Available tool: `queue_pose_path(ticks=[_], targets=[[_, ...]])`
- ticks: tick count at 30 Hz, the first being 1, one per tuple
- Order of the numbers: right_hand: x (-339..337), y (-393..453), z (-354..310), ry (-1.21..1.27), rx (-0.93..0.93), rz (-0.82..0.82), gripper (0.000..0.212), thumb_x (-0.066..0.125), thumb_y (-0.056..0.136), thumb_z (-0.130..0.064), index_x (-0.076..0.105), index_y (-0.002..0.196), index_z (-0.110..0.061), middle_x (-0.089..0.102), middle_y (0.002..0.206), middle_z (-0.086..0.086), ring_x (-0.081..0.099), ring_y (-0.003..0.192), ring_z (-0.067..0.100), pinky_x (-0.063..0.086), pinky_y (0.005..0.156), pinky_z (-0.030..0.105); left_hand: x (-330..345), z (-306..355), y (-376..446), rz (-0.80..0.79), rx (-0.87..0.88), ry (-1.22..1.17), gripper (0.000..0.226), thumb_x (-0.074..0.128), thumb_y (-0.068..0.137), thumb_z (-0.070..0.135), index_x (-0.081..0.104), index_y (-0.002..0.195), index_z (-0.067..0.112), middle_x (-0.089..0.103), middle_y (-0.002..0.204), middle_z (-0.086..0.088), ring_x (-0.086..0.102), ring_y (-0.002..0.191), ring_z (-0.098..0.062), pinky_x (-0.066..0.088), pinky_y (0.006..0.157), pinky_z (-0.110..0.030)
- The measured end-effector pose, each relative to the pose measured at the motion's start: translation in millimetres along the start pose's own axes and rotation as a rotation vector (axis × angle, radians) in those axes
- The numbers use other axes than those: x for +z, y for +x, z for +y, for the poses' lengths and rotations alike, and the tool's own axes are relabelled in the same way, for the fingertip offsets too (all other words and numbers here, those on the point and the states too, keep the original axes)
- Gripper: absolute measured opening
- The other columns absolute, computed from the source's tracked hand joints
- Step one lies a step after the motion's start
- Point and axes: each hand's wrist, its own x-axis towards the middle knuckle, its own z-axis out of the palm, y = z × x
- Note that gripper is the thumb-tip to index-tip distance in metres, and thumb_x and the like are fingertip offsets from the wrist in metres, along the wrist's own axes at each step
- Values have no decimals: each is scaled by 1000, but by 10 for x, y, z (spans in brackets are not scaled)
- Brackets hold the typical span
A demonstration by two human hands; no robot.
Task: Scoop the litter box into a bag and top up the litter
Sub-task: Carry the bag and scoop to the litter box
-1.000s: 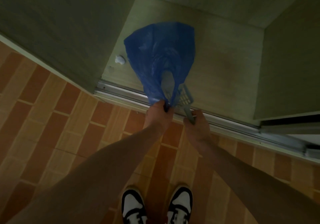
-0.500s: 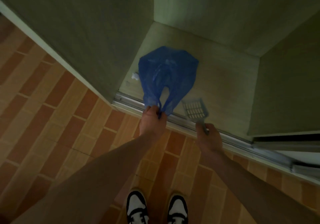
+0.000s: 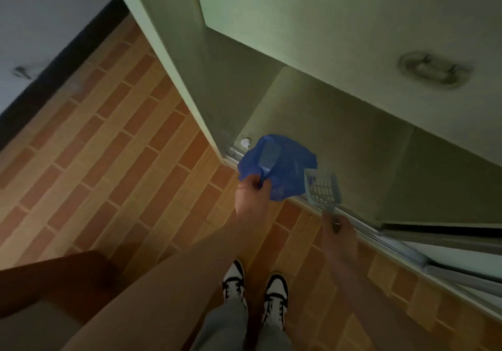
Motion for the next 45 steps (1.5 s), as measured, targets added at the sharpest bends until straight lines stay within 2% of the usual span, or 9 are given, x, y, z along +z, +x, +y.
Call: queue_pose_path(ticks=[6, 11, 17, 21, 25, 29, 33, 36, 45], targets=[[-514, -656, -514, -21, -32, -85, 36, 47, 105, -43, 60, 103, -9, 65, 90, 8, 64, 82, 30, 43, 67, 34, -697, 562, -805, 53, -69, -60, 33, 64, 92, 15, 45, 68, 3, 37, 66, -11, 35, 57, -16, 29, 54, -30], [-888, -1286, -1009, 7, -116, -228, 25, 44, 107, -39, 54, 111, -17, 53, 89, -4, 52, 81, 18, 37, 77, 33, -1309, 778, -1481, 127, -100, -160, 37, 66, 95, 26, 59, 80, -7, 58, 76, -28, 54, 64, -22, 45, 61, -42], [-943, -1980, -1376, -3, -242, -432, 27, 44, 107, -36, 55, 98, -13, 61, 86, 12, 57, 69, 20, 44, 56, 24, -1960, 872, -2111, 320, -160, -391, 30, 64, 100, 28, 69, 77, 12, 67, 68, 5, 65, 63, -11, 50, 65, -33], [-758, -2400, -1521, -1, -273, -539, 15, 46, 106, -35, 53, 100, -23, 63, 88, 13, 60, 71, 23, 48, 61, 36, -2356, 883, -2428, 402, -138, -525, 30, 62, 102, 26, 67, 85, 2, 67, 70, 0, 65, 64, -15, 50, 64, -33], [-476, -2689, -1717, 49, -319, -681, 27, 49, 102, -50, 56, 92, -26, 50, 61, -9, 46, 53, 14, 38, 52, 35, -2802, 814, -2639, 456, -105, -570, 37, 66, 98, 33, 66, 83, -1, 68, 76, -11, 66, 74, -26, 54, 74, -51], [-128, -2905, -2041, 95, -388, -777, 32, 49, 106, -37, 52, 82, -17, 37, 54, -7, 32, 47, 12, 25, 50, 33, -3281, 749, -2786, 533, -96, -588, 33, 62, 101, 25, 67, 79, 1, 66, 69, -3, 64, 68, -15, 51, 71, -38], [204, -3084, -2479, 69, -434, -840, 31, 48, 107, -36, 62, 98, -10, 36, 54, -6, 30, 47, 13, 24, 47, 31, -3725, 623, -2778, 595, -71, -717, 32, 60, 103, 26, 68, 81, 3, 67, 71, -7, 66, 70, -19, 53, 75, -41], [449, -3224, -2836, 49, -487, -886, 30, 48, 107, -36, 63, 103, -11, 39, 56, -2, 31, 45, 13, 27, 45, 31, -4030, 564, -2730, 610, -26, -749, 35, 58, 104, 26, 67, 91, -5, 67, 74, -11, 66, 70, -21, 53, 75, -40], [1096, -3671, -3806, -66, -588, -957, 18, 41, 110, -25, 58, 114, -20, 66, 82, 12, 60, 61, 16, 50, 52, 24, -4977, 690, -2543, 677, 60, -896, 23, 60, 104, 21, 67, 85, 9, 66, 79, -5, 64, 77, -22, 52, 78, -39]])
